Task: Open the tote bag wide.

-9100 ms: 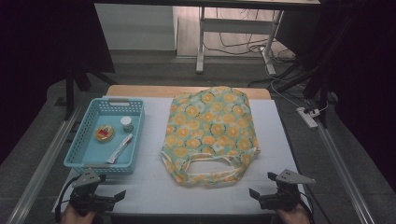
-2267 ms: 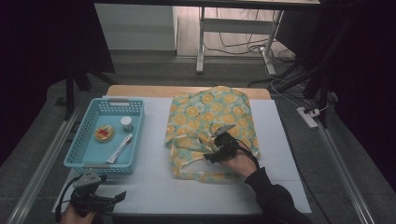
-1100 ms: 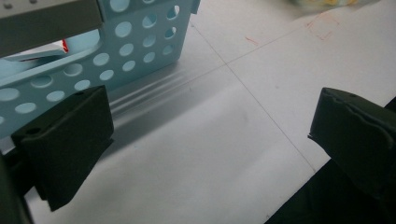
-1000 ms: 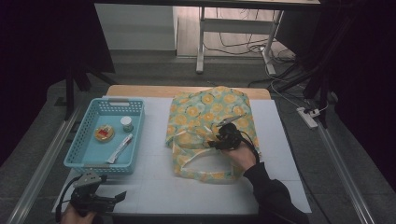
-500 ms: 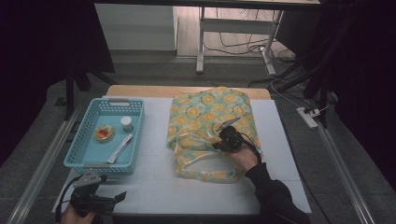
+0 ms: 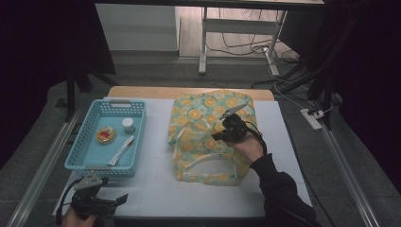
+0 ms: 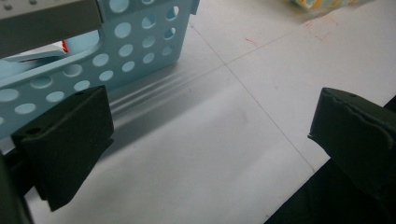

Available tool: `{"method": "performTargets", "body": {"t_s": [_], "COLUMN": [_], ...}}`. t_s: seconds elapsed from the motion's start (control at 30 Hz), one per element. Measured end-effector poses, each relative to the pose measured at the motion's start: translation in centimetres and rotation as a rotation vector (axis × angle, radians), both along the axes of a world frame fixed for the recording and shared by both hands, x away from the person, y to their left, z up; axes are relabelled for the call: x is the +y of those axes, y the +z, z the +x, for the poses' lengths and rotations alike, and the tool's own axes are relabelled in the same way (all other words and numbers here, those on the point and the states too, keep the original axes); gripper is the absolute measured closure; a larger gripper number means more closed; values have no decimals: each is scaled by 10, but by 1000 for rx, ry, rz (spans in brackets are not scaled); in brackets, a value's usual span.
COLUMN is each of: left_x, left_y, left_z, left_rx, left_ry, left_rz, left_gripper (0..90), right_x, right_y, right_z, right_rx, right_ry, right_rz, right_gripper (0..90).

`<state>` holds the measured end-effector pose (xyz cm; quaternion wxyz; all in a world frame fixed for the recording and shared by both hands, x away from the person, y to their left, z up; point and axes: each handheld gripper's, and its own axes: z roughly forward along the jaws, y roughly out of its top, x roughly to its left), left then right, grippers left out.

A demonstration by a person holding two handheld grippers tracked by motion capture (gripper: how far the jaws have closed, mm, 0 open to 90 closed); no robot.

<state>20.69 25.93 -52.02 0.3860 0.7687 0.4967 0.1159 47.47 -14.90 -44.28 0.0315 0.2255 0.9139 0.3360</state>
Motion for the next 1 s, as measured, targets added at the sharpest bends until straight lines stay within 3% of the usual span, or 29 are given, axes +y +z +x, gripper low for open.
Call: {"method": "performTargets", "body": {"t_s": [0.23, 0.53, 1.0], "left_x": [0, 0, 1], "left_y": [0, 0, 0], "left_z": [0, 0, 0], "left_rx": [-1, -2, 0], "left_ry": [-2, -3, -5], "left_rz": [-1, -4, -13], "left_gripper": [0, 0, 0], "right_x": [14, 25, 34], "right_y": [31, 51, 65], "right_z": [7, 18, 41], "right_rx": [0, -22, -46], "right_ry": [40, 48, 16], "right_rz": [22, 40, 53], "right_gripper": [894, 894, 894]}}
